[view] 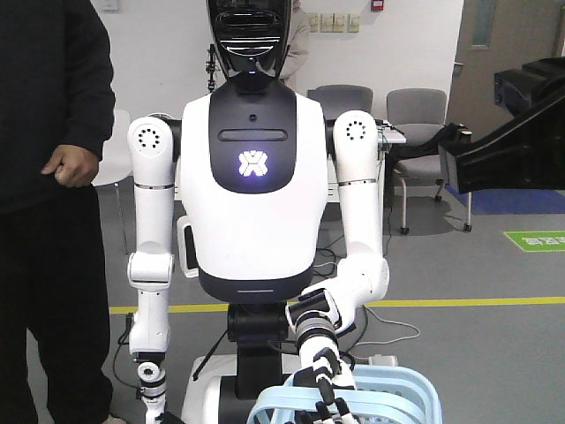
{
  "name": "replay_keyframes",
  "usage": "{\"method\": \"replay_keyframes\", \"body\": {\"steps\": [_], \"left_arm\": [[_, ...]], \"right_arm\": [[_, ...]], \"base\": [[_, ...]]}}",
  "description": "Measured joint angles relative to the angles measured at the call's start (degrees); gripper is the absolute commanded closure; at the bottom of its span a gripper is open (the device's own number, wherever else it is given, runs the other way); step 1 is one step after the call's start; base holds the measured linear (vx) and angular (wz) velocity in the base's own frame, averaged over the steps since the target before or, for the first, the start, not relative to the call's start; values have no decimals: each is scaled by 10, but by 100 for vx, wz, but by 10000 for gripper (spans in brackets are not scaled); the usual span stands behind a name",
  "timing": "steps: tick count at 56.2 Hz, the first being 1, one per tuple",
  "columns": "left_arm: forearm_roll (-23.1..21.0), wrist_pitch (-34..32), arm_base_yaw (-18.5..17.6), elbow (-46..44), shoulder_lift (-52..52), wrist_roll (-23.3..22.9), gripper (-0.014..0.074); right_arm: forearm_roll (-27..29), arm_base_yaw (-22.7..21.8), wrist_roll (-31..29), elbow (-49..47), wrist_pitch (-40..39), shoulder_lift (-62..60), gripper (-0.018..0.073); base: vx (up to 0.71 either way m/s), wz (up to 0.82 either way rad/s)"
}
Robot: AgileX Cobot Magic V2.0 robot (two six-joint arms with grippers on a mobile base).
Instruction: Pick snacks and fruit into basket
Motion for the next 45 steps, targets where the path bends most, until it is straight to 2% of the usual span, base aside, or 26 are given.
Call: {"method": "replay_keyframes", "body": {"steps": [15, 25, 38, 45], "left_arm": [[-1, 13, -15, 0, 0, 3, 594], [-1, 25, -39, 0, 0, 39, 594], [-47, 38, -48, -5, 26, 93, 594], [-56, 31, -59, -8, 38, 116, 594]], "right_arm": [[0, 0, 0, 0, 1, 0, 566], [0, 0, 0, 0, 1, 0, 566], [0, 0, 0, 0, 1, 0, 566], [0, 0, 0, 0, 1, 0, 566]], "base": [[0, 0], [0, 0], [0, 0], [0, 0]]}}
